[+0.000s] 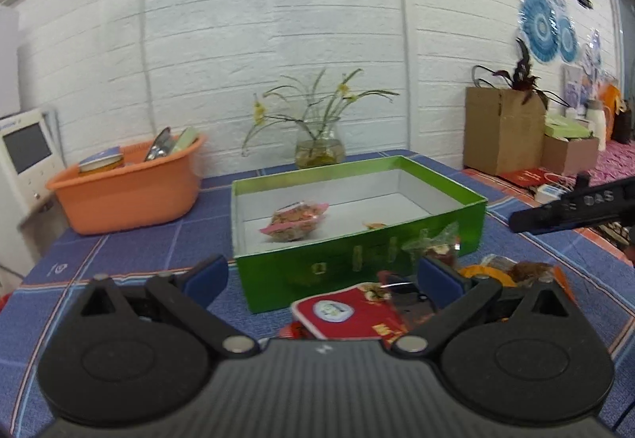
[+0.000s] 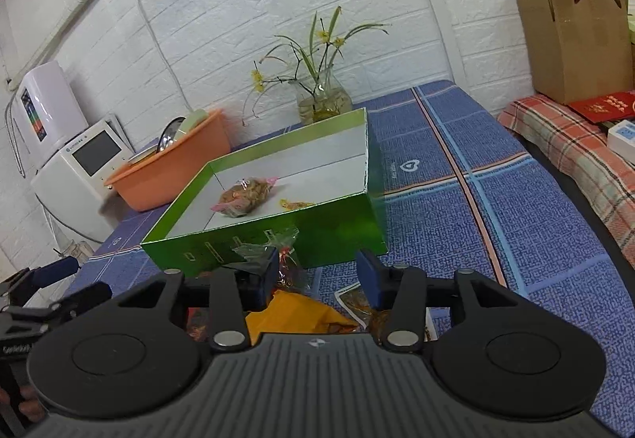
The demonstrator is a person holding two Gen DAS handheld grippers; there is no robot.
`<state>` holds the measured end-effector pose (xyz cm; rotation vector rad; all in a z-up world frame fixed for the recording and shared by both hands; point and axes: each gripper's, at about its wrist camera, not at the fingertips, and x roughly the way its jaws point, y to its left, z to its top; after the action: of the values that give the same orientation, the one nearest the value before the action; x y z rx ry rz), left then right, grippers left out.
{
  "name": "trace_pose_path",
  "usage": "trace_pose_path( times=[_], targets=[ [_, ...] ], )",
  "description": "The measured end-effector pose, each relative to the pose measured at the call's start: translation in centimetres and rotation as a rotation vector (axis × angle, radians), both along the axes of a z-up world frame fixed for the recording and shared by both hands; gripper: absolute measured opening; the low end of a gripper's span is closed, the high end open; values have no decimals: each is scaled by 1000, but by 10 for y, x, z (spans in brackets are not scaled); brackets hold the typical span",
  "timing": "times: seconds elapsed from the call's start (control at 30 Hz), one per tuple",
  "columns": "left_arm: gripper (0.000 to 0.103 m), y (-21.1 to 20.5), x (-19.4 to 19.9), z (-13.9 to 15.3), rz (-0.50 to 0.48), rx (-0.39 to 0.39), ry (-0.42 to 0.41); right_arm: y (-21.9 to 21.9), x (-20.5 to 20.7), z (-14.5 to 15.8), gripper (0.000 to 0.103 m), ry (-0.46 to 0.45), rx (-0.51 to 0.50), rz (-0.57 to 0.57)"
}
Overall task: Organize snacks
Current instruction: 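Open the right tool to drop the yellow packet into the green box, then grasp the clear candy bag with the right tool while the left grasps the yellow-orange bag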
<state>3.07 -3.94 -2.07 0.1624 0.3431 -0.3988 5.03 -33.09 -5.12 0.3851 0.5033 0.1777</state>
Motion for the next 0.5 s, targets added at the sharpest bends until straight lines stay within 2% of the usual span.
trace_pose_path(
  times=[0.03,0.1,0.2,0.27,0.33,0.37,0.43,0.47,0.5],
  targets=[
    [101,-11,-3,-2,-43,7,9,2,8,-2,83,23,13,8],
    [101,-31,-9,-6,-117,32,11,6,25,-4,94,80,46,53],
    [100,-64,-19,-19,-203,118,-19,16,51,-6,97,155,85,117],
    [96,-78,-26,-28,-269,162,-36,27,65,-6,98,187,44,122],
    [82,-86,-28,-35,-315,186,-31,39,74,-7,102,203,-26,130],
    [82,-88,-26,-39,-326,195,-17,43,77,-8,102,203,-45,144],
    [79,-87,-15,-44,-336,184,27,50,81,-8,97,217,-81,173],
    [79,-86,-8,-45,-337,162,57,51,83,-9,79,227,-93,182],
    [77,-84,-1,-46,-336,138,88,52,85,-10,71,236,-100,196]
  ],
)
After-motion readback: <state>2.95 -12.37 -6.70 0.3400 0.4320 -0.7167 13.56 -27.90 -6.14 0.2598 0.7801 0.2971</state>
